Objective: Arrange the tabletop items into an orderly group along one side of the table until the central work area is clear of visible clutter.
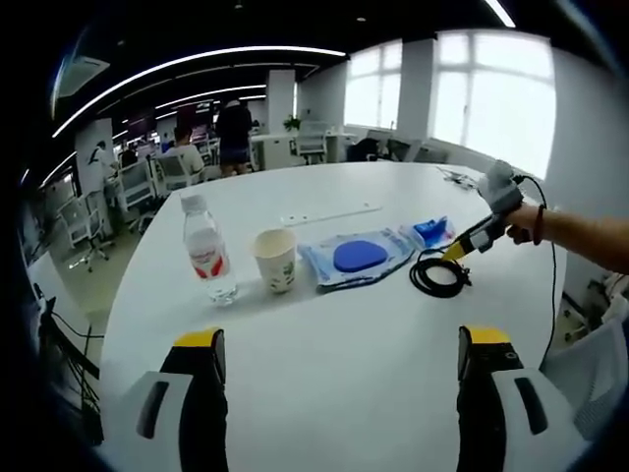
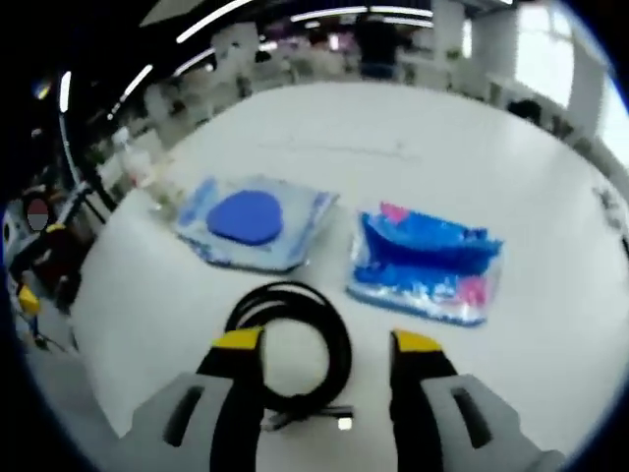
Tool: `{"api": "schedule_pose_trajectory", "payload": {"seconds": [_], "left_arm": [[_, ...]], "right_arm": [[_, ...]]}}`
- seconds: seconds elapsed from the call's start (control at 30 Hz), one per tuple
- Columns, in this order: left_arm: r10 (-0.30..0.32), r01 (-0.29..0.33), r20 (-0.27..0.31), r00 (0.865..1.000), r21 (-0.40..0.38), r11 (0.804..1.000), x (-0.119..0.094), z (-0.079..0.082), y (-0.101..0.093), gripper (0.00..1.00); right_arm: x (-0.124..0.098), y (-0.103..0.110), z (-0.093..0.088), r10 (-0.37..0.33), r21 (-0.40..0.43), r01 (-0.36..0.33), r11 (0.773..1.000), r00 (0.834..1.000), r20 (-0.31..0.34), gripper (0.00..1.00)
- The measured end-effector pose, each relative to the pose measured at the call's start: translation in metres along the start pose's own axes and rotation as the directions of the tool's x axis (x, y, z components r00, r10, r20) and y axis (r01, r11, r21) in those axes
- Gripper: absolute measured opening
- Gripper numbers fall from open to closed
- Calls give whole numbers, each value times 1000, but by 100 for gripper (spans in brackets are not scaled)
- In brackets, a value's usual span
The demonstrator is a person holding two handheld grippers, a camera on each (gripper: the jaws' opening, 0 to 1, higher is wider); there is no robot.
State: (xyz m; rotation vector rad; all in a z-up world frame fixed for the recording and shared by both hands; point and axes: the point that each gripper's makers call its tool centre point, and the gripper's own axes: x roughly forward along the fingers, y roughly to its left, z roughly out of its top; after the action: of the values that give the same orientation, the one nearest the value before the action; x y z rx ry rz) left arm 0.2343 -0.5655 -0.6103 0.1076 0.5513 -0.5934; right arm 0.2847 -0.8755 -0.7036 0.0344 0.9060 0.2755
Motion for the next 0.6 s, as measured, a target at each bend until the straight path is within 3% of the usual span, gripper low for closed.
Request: {"api": "schedule_pose_trajectory", "payload": {"seconds": [0.17, 0.6], "left_arm": [[-7, 7, -3, 1000, -3, 1000, -1, -1, -1, 100], [-27, 26, -19, 999, -11, 1000, -6, -7, -1, 100]], "right_arm": [[-11, 17, 4, 61, 45, -63, 997, 997, 46, 63], [-32, 45, 3, 85, -61, -82, 995, 995, 57, 89]]}}
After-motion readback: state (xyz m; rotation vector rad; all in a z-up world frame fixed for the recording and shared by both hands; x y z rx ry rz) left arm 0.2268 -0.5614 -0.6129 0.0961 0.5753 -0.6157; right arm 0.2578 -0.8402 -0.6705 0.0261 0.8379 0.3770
